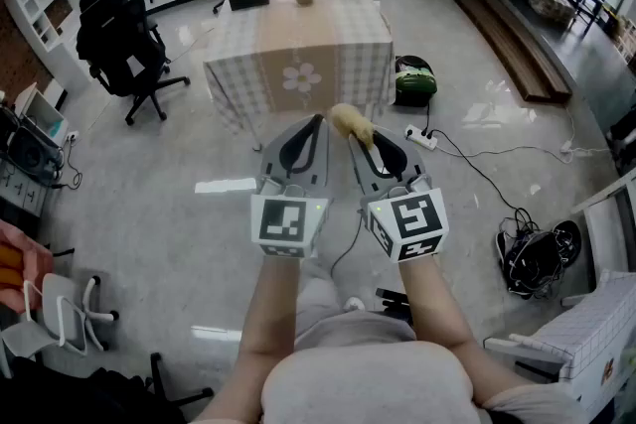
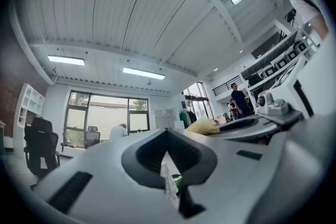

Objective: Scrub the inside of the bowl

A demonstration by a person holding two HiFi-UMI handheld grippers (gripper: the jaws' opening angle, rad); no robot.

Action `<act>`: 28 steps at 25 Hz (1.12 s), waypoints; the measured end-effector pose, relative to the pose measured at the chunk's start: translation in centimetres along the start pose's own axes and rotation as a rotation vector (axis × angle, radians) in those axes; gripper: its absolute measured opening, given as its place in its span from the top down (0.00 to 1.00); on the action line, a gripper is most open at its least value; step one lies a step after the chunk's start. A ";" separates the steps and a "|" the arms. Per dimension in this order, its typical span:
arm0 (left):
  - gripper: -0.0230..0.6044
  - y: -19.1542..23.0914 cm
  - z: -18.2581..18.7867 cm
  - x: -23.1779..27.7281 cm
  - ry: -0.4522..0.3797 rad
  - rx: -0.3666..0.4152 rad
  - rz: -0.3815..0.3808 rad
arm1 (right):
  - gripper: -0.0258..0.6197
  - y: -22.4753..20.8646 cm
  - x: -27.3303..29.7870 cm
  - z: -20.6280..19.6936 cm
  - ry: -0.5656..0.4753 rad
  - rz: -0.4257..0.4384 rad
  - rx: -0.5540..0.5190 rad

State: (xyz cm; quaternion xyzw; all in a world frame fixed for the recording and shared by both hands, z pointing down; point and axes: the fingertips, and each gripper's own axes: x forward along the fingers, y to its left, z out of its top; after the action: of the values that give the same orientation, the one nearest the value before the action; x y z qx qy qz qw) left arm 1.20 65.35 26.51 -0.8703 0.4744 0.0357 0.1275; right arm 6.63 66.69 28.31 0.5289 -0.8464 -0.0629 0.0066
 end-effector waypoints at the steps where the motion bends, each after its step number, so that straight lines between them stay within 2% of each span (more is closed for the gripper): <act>1: 0.95 0.2 0.0 0.1 -0.002 0.001 -0.001 | 0.83 0.1 0.3 0.0 -0.002 -0.001 -0.003; 12: 0.95 3.4 -2.2 3.3 0.008 -0.023 -0.001 | 0.83 -1.0 4.6 -1.3 0.027 0.004 0.017; 20: 0.95 6.8 -4.1 8.1 0.013 -0.044 0.004 | 0.83 -3.4 10.0 -2.5 0.039 0.018 0.067; 28: 0.95 11.7 -5.3 14.2 -0.002 -0.058 -0.010 | 0.83 -5.9 17.2 -1.9 0.039 0.016 0.054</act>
State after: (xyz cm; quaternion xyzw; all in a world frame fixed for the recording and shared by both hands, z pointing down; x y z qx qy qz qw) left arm -1.08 46.32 26.78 -0.8761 0.4685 0.0497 0.1027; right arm 4.43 48.52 28.55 0.5232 -0.8517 -0.0298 0.0096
